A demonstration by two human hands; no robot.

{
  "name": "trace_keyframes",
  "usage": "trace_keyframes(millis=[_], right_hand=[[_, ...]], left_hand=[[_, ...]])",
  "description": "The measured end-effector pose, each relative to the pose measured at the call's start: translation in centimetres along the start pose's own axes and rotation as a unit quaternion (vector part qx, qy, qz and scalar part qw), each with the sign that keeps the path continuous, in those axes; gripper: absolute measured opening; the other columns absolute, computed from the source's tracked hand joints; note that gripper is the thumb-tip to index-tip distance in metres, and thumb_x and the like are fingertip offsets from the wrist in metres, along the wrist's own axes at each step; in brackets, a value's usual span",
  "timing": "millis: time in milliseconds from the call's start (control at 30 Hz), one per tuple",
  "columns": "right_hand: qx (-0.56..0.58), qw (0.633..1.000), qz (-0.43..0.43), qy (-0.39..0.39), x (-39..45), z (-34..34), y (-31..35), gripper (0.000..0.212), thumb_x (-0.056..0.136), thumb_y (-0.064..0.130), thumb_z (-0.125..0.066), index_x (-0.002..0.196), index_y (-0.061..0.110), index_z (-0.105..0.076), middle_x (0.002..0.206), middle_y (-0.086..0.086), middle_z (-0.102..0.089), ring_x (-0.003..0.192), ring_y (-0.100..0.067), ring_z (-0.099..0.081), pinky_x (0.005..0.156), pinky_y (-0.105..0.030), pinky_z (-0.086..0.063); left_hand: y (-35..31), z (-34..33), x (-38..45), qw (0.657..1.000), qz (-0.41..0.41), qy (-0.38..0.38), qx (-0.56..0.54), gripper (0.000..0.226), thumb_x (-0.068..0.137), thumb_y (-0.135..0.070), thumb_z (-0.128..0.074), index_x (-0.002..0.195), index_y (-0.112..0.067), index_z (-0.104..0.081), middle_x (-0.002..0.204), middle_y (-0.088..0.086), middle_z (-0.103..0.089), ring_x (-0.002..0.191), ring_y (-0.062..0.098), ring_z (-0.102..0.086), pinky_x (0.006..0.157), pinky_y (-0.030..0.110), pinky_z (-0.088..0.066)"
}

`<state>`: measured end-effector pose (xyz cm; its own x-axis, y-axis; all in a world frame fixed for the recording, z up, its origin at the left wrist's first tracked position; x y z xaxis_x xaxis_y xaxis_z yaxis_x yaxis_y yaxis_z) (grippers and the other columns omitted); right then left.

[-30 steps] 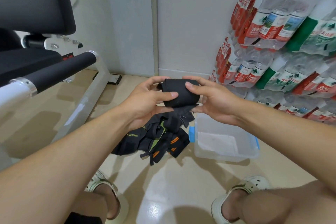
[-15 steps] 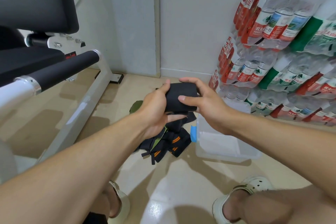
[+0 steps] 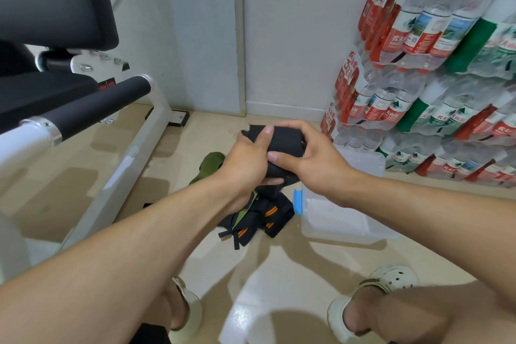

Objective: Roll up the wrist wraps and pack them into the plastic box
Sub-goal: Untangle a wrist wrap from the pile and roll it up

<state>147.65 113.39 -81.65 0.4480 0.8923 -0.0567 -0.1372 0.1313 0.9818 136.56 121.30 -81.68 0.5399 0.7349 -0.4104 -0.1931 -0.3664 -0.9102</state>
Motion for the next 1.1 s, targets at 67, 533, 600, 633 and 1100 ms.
trace_keyframes(millis=[67, 533, 600, 633, 1100], right_hand=[[0.015, 1.000, -0.006, 0.005, 0.4, 0.5, 0.4, 0.051, 0.082, 0.013, -0.085, 0.126, 0.022, -0.059, 0.111, 0.003, -0.069, 0.095, -0.003, -0.071, 0.079, -0.022, -0.059], [0.079, 0.989, -0.122, 0.031, 2.1, 4.6, -2.2, 0.069, 0.075, 0.001, -0.086, 0.136, 0.014, -0.059, 0.123, -0.007, -0.072, 0.110, -0.019, -0.072, 0.091, -0.031, -0.059], [0.135, 0.977, -0.160, 0.037, 2.3, 5.5, -2.8, 0.060, 0.080, -0.002, -0.081, 0.135, 0.006, -0.060, 0.120, -0.011, -0.074, 0.107, -0.019, -0.073, 0.092, -0.029, -0.058], [0.154, 0.972, -0.174, 0.040, 2.2, 5.8, -3.1, 0.050, 0.083, -0.001, -0.077, 0.131, 0.002, -0.062, 0.120, -0.011, -0.075, 0.103, -0.017, -0.074, 0.088, -0.025, -0.058], [-0.112, 0.935, -0.328, -0.076, 5.3, 12.7, -19.0, 0.060, 0.076, 0.008, -0.089, 0.123, 0.020, -0.053, 0.120, -0.009, -0.061, 0.108, -0.031, -0.065, 0.090, -0.045, -0.059]], left_hand=[[-0.2, 0.1, 0.1, 0.999, -0.017, 0.005, -0.036, 0.045, 0.101, -0.048, -0.055, 0.128, -0.012, -0.055, 0.115, 0.009, -0.073, 0.091, 0.025, -0.076, 0.064, 0.034, -0.061], [1.0, -3.4, 1.9, 0.988, 0.096, 0.021, -0.121, 0.045, 0.102, -0.050, -0.050, 0.117, -0.011, -0.065, 0.109, 0.016, -0.074, 0.093, 0.033, -0.076, 0.080, 0.048, -0.063], [1.4, -4.2, 2.2, 0.976, 0.131, 0.042, -0.170, 0.044, 0.105, -0.048, -0.045, 0.124, -0.012, -0.063, 0.114, 0.018, -0.073, 0.096, 0.037, -0.075, 0.083, 0.051, -0.062], [1.6, -4.5, 2.5, 0.971, 0.141, 0.040, -0.190, 0.045, 0.106, -0.047, -0.041, 0.126, -0.012, -0.062, 0.115, 0.019, -0.072, 0.096, 0.038, -0.074, 0.081, 0.052, -0.062], [4.2, -8.3, 6.6, 0.973, 0.103, 0.079, 0.190, 0.034, 0.102, -0.029, -0.058, 0.132, -0.015, -0.057, 0.132, 0.006, -0.059, 0.118, 0.023, -0.057, 0.103, 0.043, -0.050]])
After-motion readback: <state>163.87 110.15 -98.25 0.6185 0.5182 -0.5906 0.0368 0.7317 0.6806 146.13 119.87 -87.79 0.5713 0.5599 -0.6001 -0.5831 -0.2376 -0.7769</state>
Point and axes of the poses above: each hand's wrist, its own x-axis towards the middle knuckle, its own z-axis out of the back of the hand, y = z × x, the point moved 3 cm from there along x, towards the middle knuckle
